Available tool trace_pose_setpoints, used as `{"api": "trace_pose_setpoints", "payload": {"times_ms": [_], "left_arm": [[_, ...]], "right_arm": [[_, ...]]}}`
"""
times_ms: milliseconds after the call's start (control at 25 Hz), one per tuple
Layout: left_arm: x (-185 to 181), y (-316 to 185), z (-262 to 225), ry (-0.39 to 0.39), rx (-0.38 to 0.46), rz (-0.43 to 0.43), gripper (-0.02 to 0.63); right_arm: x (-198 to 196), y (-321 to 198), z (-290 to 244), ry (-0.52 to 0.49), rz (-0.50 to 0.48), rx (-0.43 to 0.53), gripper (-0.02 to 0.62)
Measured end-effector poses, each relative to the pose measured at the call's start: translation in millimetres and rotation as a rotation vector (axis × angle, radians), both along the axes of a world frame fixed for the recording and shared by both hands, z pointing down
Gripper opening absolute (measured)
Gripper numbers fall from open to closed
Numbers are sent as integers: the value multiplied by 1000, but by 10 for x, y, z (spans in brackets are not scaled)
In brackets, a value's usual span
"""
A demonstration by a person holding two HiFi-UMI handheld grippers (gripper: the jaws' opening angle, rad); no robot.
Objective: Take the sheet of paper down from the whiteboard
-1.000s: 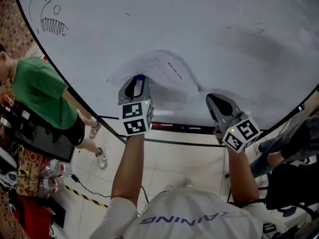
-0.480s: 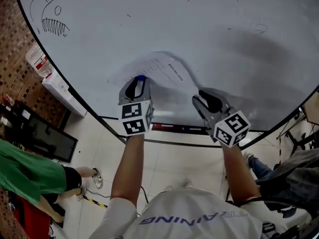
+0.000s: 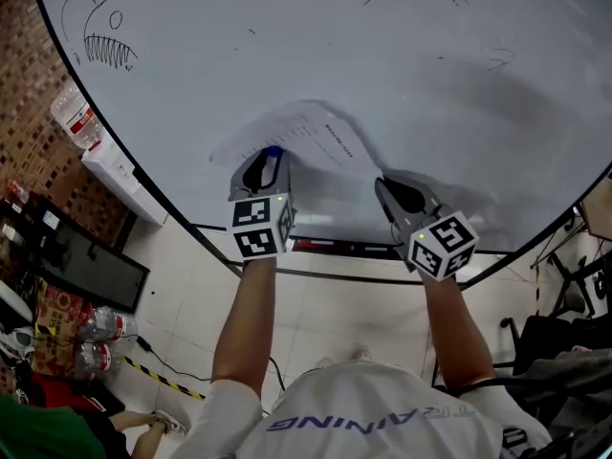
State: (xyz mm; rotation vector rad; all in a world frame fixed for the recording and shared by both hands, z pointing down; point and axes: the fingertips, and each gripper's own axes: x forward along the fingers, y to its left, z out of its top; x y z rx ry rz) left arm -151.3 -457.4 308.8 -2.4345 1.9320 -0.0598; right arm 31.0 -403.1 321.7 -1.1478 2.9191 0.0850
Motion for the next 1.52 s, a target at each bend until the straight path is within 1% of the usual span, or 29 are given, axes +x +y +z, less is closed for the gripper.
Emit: {"api": "trace_pose_setpoints", "payload": {"times_ms": [200, 360, 480, 640, 760, 1000, 1520], "left_arm": [[14, 158, 143, 13, -10, 23, 133], [49, 439, 322, 20, -33, 47, 132], [59, 701, 477, 34, -55, 59, 132], [7, 988, 652, 61, -84, 55, 132], [-45, 1111, 750, 54, -101, 43, 133], [-32, 1182, 914, 81, -132, 54, 133], [193, 1178, 855, 93, -119, 94, 133]], "right_arm": [[114, 34, 44, 10, 27, -5, 8], [303, 7, 262, 25, 76, -51, 8], [430, 38, 427, 36, 94, -86, 8], [588, 146, 612, 57, 110, -123, 8], [715, 208, 706, 72, 135, -133, 8], [830, 245, 751, 54, 178, -142, 8], [981, 379, 628, 47, 191, -120, 8]]}}
